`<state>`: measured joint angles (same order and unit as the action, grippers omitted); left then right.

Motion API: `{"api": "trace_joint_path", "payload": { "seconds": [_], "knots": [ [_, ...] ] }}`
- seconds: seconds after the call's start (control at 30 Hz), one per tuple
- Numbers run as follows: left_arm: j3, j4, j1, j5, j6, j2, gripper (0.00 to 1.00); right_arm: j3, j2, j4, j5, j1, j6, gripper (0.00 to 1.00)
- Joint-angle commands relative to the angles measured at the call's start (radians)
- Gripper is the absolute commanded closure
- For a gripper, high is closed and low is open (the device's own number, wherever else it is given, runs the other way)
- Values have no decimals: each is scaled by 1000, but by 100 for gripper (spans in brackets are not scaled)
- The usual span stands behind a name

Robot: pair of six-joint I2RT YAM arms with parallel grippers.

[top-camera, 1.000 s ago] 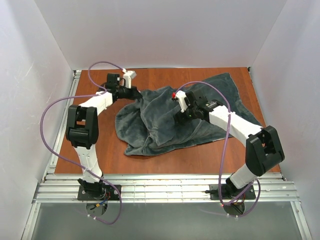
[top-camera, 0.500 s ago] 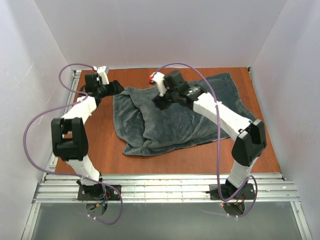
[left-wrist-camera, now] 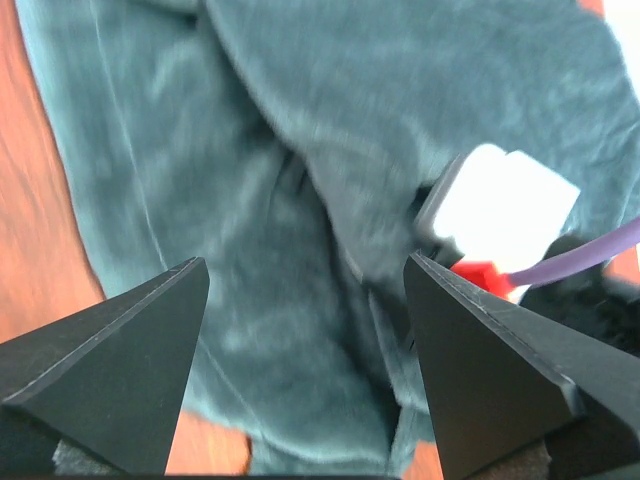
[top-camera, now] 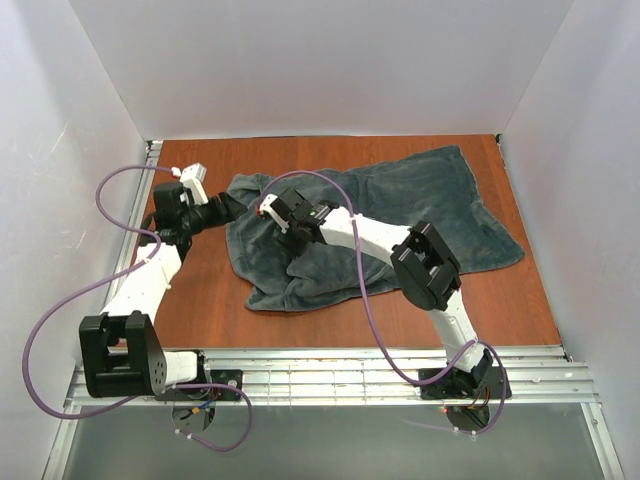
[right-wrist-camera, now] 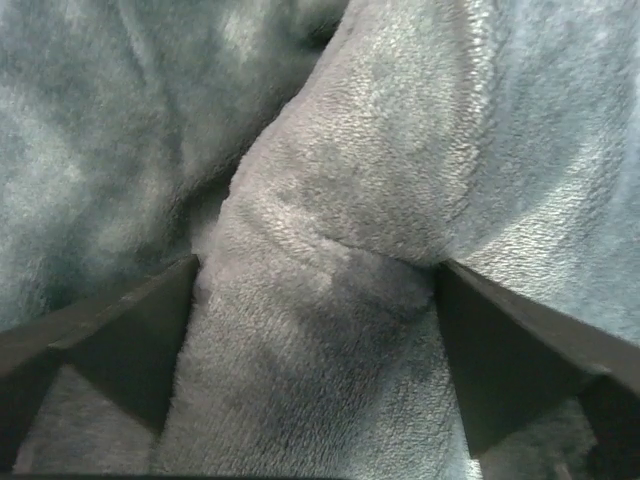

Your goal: Put the pillow into the pillowcase

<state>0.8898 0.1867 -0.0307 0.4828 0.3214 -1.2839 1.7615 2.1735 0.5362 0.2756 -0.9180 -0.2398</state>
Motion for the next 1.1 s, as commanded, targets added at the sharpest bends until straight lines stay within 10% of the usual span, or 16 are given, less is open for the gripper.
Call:
{"api": "trace_joint_path", "payload": {
  "seconds": [0.0,0.03,0.13,0.63,1.07],
  "knots": [
    [-70,40,-2,-39,45,81,25,-30,43,11,76,16,8,17],
    [-84,34,-2,-44,47,90,25,-36,52,10,77,16,8,26],
    [-112,28,-2,-49,44,98,27,-45,77,10,63,18,-15,98],
    [-48,-47,216,-148,108,-129,45,153,-221,140,-443,169,123,99],
    [-22,-444,428,-217,303,-456,25,-78,-311,55,-568,194,232,99]
  ]
}}
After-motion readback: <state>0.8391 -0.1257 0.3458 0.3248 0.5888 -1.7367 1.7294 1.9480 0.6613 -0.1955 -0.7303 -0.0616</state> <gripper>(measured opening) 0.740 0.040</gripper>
